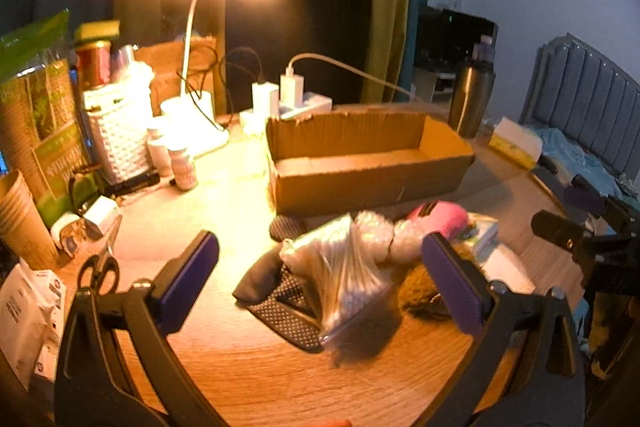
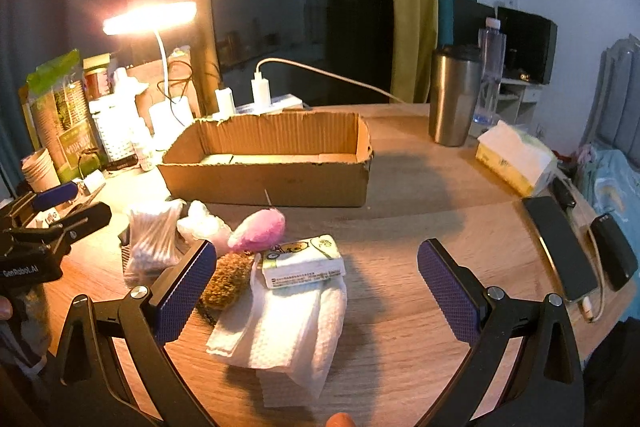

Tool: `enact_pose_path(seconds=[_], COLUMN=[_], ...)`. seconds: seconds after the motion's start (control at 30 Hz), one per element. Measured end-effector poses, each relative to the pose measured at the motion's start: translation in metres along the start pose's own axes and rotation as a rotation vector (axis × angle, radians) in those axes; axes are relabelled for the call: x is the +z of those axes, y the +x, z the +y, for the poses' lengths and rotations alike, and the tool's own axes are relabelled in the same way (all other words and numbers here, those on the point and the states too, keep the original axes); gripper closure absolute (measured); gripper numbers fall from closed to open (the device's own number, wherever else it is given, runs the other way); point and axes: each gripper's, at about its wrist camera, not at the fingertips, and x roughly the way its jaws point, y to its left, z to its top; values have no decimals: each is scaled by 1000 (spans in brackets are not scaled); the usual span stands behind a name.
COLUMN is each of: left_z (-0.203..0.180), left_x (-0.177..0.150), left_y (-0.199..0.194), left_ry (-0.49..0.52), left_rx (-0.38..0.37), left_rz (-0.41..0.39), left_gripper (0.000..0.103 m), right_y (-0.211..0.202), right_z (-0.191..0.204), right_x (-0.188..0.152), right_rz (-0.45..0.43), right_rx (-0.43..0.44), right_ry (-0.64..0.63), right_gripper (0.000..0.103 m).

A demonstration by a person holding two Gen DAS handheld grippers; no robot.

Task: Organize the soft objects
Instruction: 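Move left gripper to the cotton-swab bag while right gripper reaches the brown fuzzy pad, then close left gripper on the swab bag while right gripper closes on the brown pad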

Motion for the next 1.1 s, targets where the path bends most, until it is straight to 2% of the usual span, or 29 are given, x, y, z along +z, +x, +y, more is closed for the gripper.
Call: enact_pose_path(seconds=[0.23,0.3,0.4,0.47,0.6,0.67,0.73,0.8,0.87,0.97,1.1], left_z=[-7,-7,-7,-7,-7,-6,-4,-2,-2,-1,1], left_x=[-7,-8,-9,-9,-9,-11,-12,-13,-14,-14,-13], left_y=[30,36,47,52,59,64,66,66,64,62,55], left_ry=[20,23,25,26,30,25,22,23,27,27,19], left_rx=[0,-5,-8,-11,-25,-33,-42,-50,-54,-66,-84], left_rz=[76,89,122,138,159,181,197,201,201,200,194], left_gripper=[2,2,14,16,19,38,41,45,50,56,60], right_y=[22,25,33,39,46,51,57,60,62,61,52], right_z=[-2,2,15,25,42,47,51,54,58,63,69], right_x=[-2,-1,0,-1,-5,-7,-9,-10,-11,-12,-10], right_rz=[42,48,77,101,137,158,176,192,206,204,182], right_rx=[55,92,145,184,222,233,241,245,242,244,255], right_ry=[5,-12,-47,-75,-126,-138,-148,-161,-179,-203,-228], right_gripper=[1,6,15,25,27,27,30,43,64,72,77])
